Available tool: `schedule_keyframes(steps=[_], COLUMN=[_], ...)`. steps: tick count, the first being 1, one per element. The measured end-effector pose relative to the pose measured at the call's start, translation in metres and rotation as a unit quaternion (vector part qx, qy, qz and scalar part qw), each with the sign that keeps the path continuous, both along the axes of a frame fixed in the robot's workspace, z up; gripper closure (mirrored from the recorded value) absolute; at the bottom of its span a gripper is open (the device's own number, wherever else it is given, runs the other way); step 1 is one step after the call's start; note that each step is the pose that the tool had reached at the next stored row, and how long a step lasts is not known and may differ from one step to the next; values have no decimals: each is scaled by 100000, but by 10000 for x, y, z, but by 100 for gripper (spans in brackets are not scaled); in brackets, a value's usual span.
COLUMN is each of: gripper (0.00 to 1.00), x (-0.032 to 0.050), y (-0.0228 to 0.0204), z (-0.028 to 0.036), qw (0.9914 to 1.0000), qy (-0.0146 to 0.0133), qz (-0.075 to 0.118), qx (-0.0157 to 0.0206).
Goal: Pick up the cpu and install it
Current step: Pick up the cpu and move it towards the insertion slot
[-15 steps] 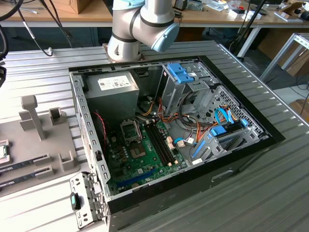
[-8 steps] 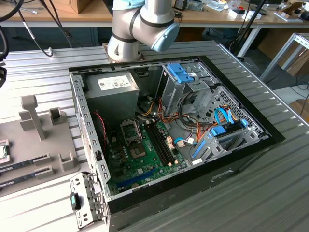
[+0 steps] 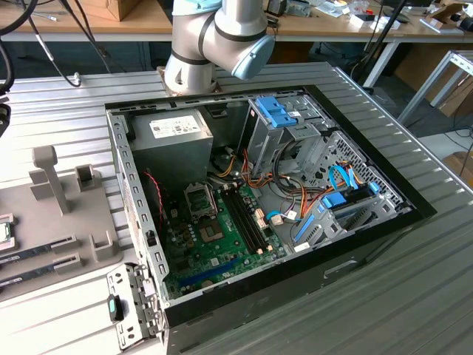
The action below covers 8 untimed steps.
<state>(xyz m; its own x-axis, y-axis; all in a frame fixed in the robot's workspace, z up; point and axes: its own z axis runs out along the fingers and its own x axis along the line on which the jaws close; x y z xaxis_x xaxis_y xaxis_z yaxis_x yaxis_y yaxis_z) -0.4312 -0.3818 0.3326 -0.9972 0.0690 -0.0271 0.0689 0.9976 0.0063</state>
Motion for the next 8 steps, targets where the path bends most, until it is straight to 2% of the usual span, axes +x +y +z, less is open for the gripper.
schedule_keyframes(steps=[8], gripper=[89], x=[0], y=[0], z=[-15], qw=[100000], qy=[1], qz=[4], qx=[0])
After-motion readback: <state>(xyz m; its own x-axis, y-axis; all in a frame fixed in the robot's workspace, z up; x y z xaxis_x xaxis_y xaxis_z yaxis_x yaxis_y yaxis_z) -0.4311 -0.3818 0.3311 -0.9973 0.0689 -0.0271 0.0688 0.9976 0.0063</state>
